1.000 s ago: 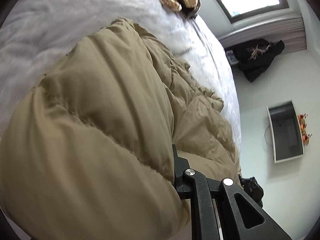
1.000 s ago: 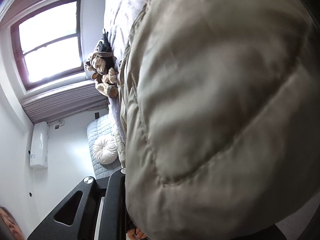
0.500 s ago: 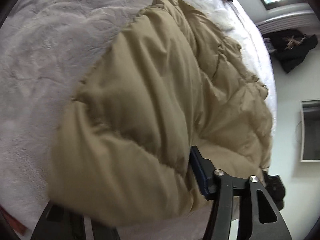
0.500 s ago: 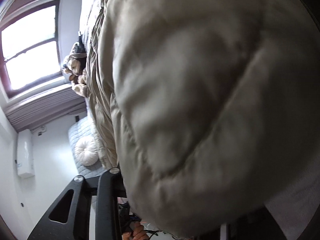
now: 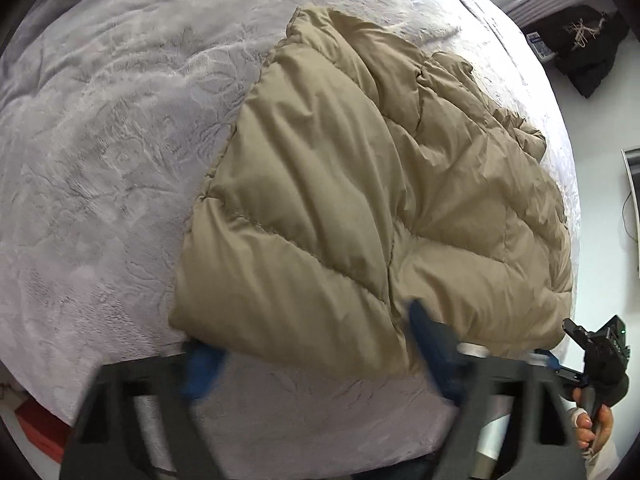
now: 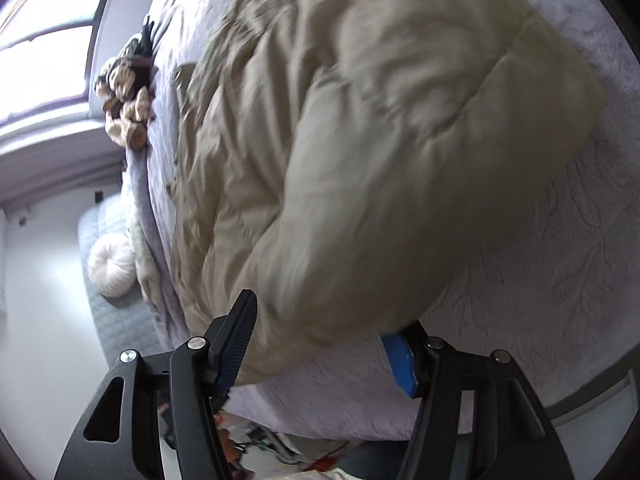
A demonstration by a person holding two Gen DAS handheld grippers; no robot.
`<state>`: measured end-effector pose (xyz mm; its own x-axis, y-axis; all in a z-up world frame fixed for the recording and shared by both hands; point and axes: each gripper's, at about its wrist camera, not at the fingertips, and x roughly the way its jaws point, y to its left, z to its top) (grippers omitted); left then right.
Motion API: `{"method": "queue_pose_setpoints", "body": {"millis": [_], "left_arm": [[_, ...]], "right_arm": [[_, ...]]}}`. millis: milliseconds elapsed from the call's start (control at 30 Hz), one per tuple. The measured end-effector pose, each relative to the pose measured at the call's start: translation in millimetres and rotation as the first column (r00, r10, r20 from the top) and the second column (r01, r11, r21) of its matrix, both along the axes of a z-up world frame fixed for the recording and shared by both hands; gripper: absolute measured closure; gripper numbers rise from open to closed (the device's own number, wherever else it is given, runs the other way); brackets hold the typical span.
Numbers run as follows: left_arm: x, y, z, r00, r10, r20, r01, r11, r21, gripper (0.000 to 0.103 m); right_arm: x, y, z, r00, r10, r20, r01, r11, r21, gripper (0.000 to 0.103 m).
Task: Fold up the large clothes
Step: 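Open both tools and release the folded jacket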
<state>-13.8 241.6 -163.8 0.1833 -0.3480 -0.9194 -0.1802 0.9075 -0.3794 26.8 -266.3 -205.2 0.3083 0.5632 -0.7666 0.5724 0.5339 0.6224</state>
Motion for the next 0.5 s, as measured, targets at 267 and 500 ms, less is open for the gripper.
{"method": "queue_pose_setpoints", "body": {"millis": [267,500], "left_arm": [[3.2,11.3,20.5,0.999,-0.017,0.030,0.015,0.995,0.094,0.009],[15.4,24.0,38.4,0.997,-0.011,0.078,0.000,0.991,0.135,0.000]], "right_arm": [[-15.2,18.5,27.5,0.989,0.143,0.024,-0.142,0.989,-0.051,0.035],[-40.4,57.2,55.5,0.933,0.352,0.079,-0.335,0.927,-0.168,0.018]]}}
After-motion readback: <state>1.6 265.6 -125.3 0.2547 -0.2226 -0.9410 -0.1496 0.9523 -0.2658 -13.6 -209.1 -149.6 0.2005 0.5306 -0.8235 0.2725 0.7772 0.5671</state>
